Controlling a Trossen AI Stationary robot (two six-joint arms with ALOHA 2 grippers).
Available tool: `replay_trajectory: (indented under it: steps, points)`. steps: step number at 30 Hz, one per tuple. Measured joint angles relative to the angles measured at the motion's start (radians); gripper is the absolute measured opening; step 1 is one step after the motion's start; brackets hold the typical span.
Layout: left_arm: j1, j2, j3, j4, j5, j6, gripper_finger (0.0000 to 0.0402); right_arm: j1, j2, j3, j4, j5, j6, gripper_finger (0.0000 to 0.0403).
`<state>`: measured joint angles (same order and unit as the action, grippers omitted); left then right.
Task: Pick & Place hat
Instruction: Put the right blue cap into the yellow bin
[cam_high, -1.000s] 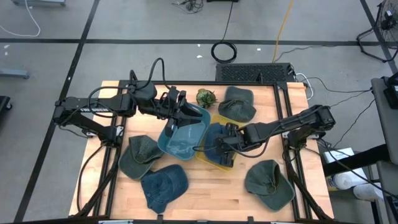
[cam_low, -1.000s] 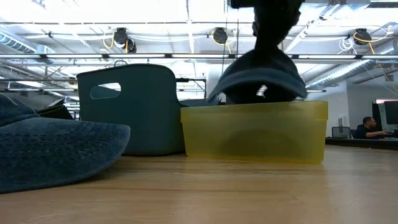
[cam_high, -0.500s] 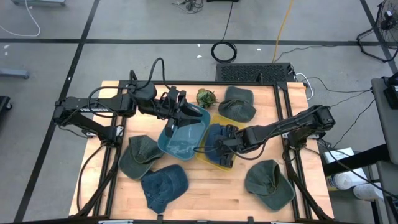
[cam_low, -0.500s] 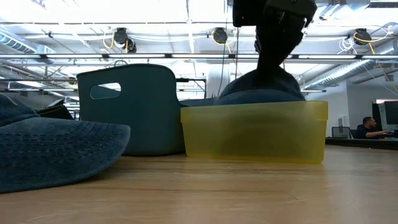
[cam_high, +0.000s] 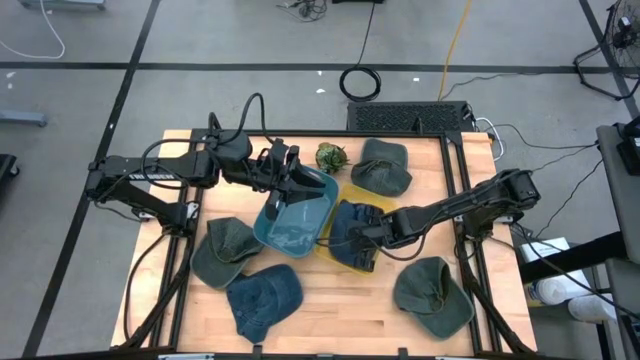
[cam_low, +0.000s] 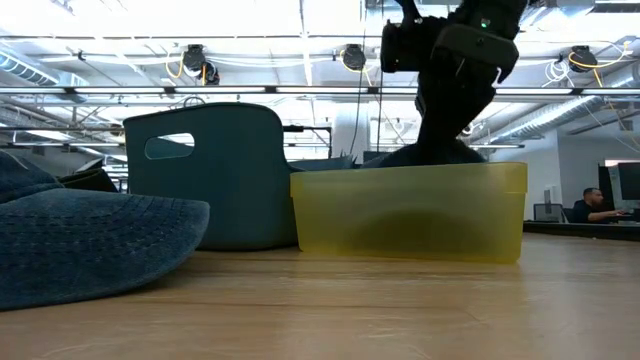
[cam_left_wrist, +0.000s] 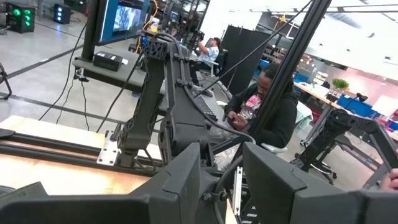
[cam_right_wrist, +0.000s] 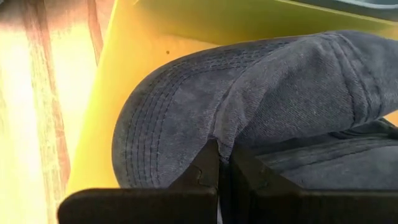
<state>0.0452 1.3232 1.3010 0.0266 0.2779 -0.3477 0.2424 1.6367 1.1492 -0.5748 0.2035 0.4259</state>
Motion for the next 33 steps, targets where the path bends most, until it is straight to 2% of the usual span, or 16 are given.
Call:
replay_trajectory:
  steps: [26, 29, 33]
  points:
    - [0.0, 0.0, 0.0, 0.0, 0.0, 0.0, 0.0129, -0.039, -0.001, -0.196, 0.269, -0.022, -0.06, 0.0001]
    - [0.0, 0.0, 0.0, 0.0, 0.0, 0.0, 0.0129, -0.04, 0.0, -0.196, 0.269, -0.022, -0.064, 0.0012]
    - [0.0, 0.0, 0.0, 0.0, 0.0, 0.0, 0.0129, -0.04, 0.001, -0.196, 0.269, -0.023, -0.063, 0.0053]
